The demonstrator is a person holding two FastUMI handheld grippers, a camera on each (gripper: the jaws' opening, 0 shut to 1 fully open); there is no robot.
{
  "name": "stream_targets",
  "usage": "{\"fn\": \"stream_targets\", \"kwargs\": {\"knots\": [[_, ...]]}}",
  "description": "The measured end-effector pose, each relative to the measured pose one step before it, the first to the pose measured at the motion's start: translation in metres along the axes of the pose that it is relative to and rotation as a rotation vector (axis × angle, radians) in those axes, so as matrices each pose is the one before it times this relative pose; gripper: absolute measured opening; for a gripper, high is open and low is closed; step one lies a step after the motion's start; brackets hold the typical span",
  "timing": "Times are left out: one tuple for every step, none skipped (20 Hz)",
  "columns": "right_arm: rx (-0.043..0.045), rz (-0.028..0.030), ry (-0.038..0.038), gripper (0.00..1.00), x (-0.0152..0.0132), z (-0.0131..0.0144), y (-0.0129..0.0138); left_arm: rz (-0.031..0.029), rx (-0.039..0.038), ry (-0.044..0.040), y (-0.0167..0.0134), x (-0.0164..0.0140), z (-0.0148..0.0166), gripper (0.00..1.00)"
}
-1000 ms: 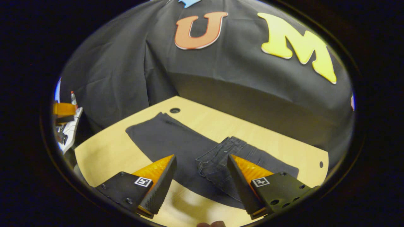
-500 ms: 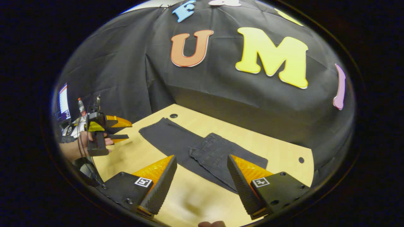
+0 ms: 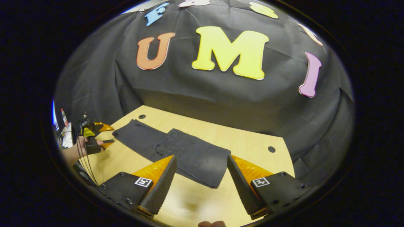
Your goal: Grasp the waist and the cuffs of the jeans and fold them to make the two legs overlap; first hold the waist and fold one-third of the jeans toward the cuffs, then hold the cuffs and fold the remaining one-third in the same direction to finish folding.
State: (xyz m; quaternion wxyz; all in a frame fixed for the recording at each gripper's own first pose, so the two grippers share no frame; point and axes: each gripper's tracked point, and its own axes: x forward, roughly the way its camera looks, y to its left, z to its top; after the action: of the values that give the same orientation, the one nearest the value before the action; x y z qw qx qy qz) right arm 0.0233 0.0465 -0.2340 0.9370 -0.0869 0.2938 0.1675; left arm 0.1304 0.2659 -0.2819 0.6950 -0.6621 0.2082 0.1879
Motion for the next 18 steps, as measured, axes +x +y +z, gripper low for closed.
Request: {"fn": "stream_targets", "kwargs": {"knots": [[-0.00014, -0.00505, -0.00281, 0.99, -0.0004, 0.00159, -0.00222, -0.01044, 0.00168, -0.00155, -0.00297, 0.00345, 0.00028, 0.95], [-0.00115, -0.00486, 0.00115, 0.99, 0.00077, 0.00073, -0.00119, -0.00942, 0.002, 0.00069, -0.00305, 0.00433, -0.0003, 0.95], [0.00006, -0.00429, 0.00526, 0.99, -0.00016, -0.00121, -0.00084, -0.01016, 0.00175, 0.00247, -0.00293, 0.00497, 0.00002, 0.95], [0.00342, -0.00084, 0.00631, 0.99, -0.00049, -0.00274, -0.00115, -0.01251, -0.00158, -0.00805, -0.00258, 0.0064, 0.00262, 0.95], [-0.00001, -0.00002, 0.00819, 0.99, -0.00098, -0.00271, -0.00011, -0.02255, 0.00229, -0.00201, -0.00428, 0.00602, 0.00071, 0.95], [-0.00502, -0.00354, 0.00753, 0.99, -0.0009, -0.00333, -0.00203, 0.00827, 0.00379, -0.00175, 0.00059, 0.0055, 0.00047, 0.95], [-0.00391, -0.00231, 0.00411, 0.99, -0.00115, -0.00183, -0.0012, -0.01459, -0.00027, -0.00054, -0.00171, 0.00407, -0.00038, 0.95], [0.00397, -0.00319, 0.00336, 0.99, -0.00182, -0.00113, -0.00186, -0.0078, -0.00609, -0.0043, -0.00224, 0.00515, -0.00022, 0.95], [0.00891, -0.0014, 0.00227, 0.99, -0.00286, -0.0007, -0.00185, -0.00094, -0.00119, 0.00206, 0.00034, 0.00362, -0.00203, 0.85], [0.01364, -0.00442, 0.00038, 0.98, -0.00159, -0.00076, -0.00308, -0.00383, 0.00163, -0.00119, -0.00049, 0.00384, 0.00025, 0.79], [0.01194, -0.00204, 0.00204, 0.99, -0.00172, -0.00078, -0.00176, -0.00476, 0.0037, 0.00792, -0.0012, 0.00138, -0.00137, 0.85], [0.01122, -0.00388, -0.00013, 0.99, -0.00115, -0.00147, -0.00219, 0.00914, 0.01035, -0.00302, 0.00228, 0.00214, 0.00054, 0.82], [0.00525, -0.00491, -0.00108, 0.99, -0.00243, 0.0002, -0.00248, 0.00978, 0.00591, -0.00348, 0.00168, 0.00143, -0.00111, 0.67], [0.00355, -0.00702, -0.00529, 0.99, -0.00408, -0.0001, -0.00403, -0.00385, 0.0029, -0.01053, -0.00232, 0.00177, 0.00123, 0.6], [0.0011, -0.0072, -0.00646, 0.99, -0.00533, 0.00062, -0.00346, -0.01191, -0.00091, -0.03262, -0.00445, -0.00123, 0.00545, 0.55], [0.00161, -0.00889, -0.00911, 0.99, -0.00486, -0.0003, -0.00409, -0.01855, 0.00298, -0.02129, -0.00821, 0.00041, 0.00391, 0.46], [0.00357, -0.01277, -0.008, 0.99, -0.00582, 0.00076, -0.00656, -0.0069, 0.0292, 0.00089, -0.00563, -0.00333, -0.00389, 0.39], [0.00858, -0.00869, -0.00663, 0.98, -0.00664, -0.00027, -0.00504, -0.00349, 0.03372, 0.00189, -0.00609, -0.0019, -0.00233, 0.31]]}}
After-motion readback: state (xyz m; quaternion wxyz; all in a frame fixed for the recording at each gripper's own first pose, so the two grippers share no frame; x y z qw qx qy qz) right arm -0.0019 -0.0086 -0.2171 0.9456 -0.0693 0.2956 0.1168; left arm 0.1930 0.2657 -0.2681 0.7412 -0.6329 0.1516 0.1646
